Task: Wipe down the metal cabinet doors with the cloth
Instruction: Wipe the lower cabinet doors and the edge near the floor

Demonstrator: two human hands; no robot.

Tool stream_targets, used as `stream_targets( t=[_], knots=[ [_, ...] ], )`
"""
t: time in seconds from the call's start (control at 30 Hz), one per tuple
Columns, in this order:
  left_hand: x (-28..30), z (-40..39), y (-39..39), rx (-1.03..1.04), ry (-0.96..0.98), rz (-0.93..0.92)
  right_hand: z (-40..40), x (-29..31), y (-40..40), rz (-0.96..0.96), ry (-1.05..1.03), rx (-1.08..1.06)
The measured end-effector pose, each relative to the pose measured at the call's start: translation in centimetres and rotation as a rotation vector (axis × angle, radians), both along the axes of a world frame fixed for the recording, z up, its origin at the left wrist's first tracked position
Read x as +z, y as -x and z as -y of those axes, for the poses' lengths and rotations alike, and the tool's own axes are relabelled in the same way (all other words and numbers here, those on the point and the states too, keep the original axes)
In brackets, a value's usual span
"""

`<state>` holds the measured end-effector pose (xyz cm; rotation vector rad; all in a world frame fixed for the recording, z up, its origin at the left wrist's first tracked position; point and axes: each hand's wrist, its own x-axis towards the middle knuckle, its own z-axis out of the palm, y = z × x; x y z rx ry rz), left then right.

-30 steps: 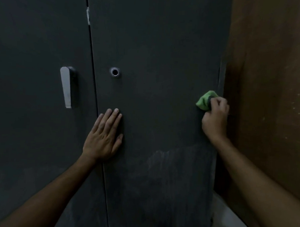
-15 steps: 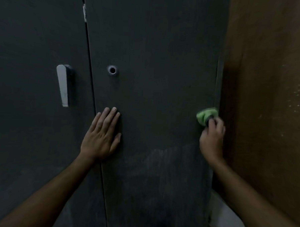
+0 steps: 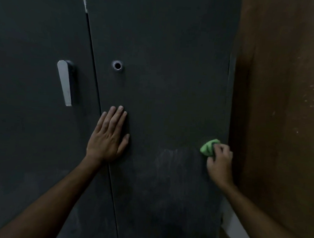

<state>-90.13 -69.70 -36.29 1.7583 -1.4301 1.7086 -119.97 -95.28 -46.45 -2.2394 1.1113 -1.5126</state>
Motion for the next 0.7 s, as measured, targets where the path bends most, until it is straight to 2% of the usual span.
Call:
stream_targets(
  t=[0.07,0.17,0.27,0.33,0.37,0.47,0.57,0.63,0.7],
  knots=[
    [-0.1,0.1,-0.2,0.004,0.003,0.001,2.8,3.3,0.9,0.101,-0.124,-0.111],
    [-0.2,0.1,-0.4,-0.004,0.0,0.003,2.4,6.7,-0.5,0.192,-0.001,-0.127],
    [-0.1,0.1,-0.3,-0.01,0.009,0.007,-1.6,1.1,-2.2,0.012,0.119,-0.006],
    [0.0,0.1,-0.2,-0.007,0.009,0.008,-2.4,-3.2,-1.0,-0.086,0.043,0.04],
    [-0.1,0.0,-0.1,-0.006,0.009,0.011,-1.5,-3.4,-0.1,-0.076,-0.007,0.026],
    [-0.1,0.1,-0.2,-0.003,0.008,0.009,2.0,0.8,0.9,0.089,-0.105,-0.133],
    [-0.2,0.1,-0.2,0.01,0.007,0.008,0.3,4.2,-1.9,0.182,0.065,-0.121],
    [-0.2,0.0,-0.1,0.012,0.01,0.016,-2.7,1.1,-3.9,0.043,0.184,0.012],
    [-0.1,0.0,-0.1,0.011,0.013,0.019,-4.6,-3.5,-3.3,-0.16,0.189,0.148]
  ],
)
